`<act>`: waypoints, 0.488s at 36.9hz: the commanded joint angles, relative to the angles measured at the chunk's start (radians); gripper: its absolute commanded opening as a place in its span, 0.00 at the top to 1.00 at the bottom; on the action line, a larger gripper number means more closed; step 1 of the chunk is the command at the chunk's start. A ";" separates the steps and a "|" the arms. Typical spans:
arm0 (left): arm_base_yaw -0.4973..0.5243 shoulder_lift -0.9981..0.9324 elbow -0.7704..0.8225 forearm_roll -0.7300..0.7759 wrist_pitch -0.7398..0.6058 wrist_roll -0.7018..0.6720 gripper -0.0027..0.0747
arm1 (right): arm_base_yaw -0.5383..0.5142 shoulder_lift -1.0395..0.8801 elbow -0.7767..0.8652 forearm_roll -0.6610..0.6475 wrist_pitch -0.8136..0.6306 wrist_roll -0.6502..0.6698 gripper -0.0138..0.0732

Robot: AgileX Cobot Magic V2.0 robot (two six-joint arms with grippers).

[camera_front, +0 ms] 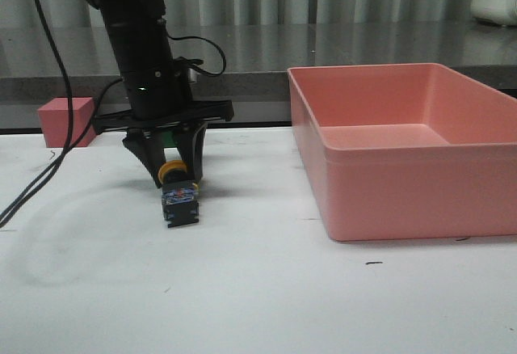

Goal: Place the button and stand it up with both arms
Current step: 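Close the left gripper on the button's yellow cap, then lift the button with the left gripper, hanging base down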

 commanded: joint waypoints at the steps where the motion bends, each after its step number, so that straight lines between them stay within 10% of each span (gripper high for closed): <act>1: 0.001 -0.085 -0.032 -0.014 0.050 -0.009 0.66 | -0.005 -0.003 -0.025 -0.007 -0.076 -0.009 0.91; 18: 0.001 -0.205 -0.032 0.075 0.050 0.027 0.66 | -0.005 -0.003 -0.025 -0.007 -0.076 -0.009 0.91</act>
